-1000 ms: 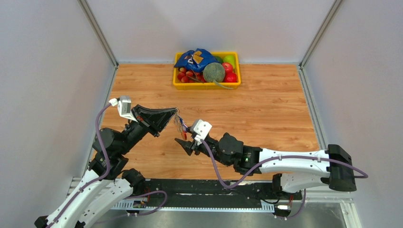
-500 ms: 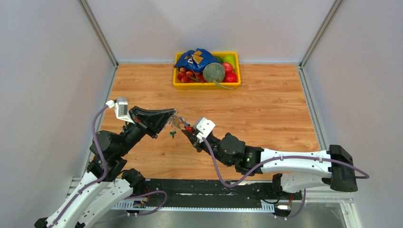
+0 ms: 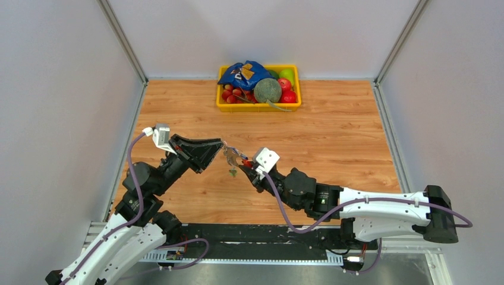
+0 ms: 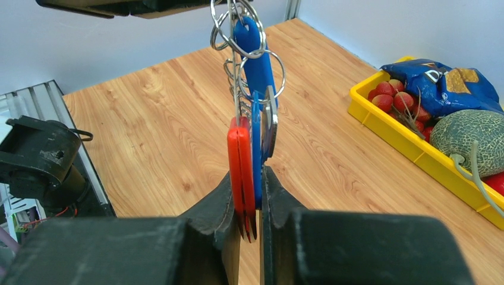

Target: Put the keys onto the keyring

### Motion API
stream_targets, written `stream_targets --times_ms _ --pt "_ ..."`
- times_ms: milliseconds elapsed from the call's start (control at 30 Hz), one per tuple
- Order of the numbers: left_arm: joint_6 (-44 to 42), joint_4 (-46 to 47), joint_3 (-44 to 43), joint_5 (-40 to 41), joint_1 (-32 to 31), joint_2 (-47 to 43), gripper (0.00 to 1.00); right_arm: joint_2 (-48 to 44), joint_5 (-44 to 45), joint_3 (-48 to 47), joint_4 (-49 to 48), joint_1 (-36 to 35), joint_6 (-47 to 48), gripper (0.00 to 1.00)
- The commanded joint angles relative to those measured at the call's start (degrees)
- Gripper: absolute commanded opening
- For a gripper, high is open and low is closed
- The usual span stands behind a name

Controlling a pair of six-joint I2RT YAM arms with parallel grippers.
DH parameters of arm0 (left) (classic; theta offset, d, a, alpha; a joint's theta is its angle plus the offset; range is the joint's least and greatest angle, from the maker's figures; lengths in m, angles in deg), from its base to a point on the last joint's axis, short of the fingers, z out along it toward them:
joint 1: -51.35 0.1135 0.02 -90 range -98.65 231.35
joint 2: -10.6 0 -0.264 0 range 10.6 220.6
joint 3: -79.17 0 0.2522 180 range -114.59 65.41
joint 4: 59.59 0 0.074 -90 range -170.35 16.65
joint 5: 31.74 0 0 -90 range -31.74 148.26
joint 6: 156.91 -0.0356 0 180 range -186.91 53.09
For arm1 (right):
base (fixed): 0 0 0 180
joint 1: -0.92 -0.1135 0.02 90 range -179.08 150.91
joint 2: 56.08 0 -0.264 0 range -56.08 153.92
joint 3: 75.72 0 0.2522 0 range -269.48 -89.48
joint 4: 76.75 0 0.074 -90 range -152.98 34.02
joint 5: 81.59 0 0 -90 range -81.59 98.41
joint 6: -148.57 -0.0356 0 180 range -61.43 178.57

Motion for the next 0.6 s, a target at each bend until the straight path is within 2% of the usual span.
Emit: stream_targets --times_ms 0,167,367,567 --pt "0.2 -0.6 0.6 3.5 0.1 -0.5 0.45 -4.1 2.8 0.5 -2.4 -0.2 -2.3 0.00" --pt "0.4 -0.5 0.8 4.0 0.1 -0.5 0.55 -5.2 4.8 2.4 -0.2 -0.2 -3.8 0.00" --pt "0.3 -1.5 1.2 5.5 0.1 -1.5 0.57 -7.0 7.3 5.2 2.8 0.3 -8.3 0.00" --pt "0.1 -3.0 1.5 6.5 0.1 -2.8 0.57 -7.5 2.4 6.7 9.2 4.5 -16.6 0.00"
